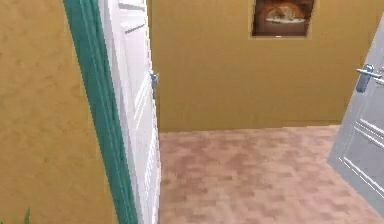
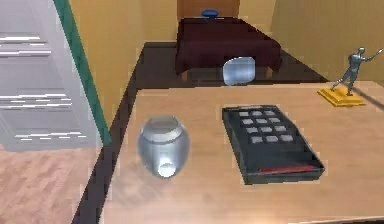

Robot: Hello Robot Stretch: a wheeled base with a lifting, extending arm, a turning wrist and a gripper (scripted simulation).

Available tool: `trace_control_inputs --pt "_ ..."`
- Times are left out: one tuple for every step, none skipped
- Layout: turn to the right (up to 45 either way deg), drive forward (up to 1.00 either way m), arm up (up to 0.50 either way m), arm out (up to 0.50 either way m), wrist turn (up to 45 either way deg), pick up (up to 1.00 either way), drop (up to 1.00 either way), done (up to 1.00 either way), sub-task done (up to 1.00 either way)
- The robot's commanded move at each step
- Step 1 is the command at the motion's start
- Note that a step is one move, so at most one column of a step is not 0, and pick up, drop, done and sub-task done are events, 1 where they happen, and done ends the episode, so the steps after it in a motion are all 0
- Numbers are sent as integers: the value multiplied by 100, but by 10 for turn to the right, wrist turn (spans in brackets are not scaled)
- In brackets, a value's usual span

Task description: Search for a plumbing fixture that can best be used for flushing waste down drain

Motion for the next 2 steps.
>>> trace_control_inputs --pt "0 100 0 0 0 0 0 0 0" --pt "30 0 0 0 0 0 0 0 0"
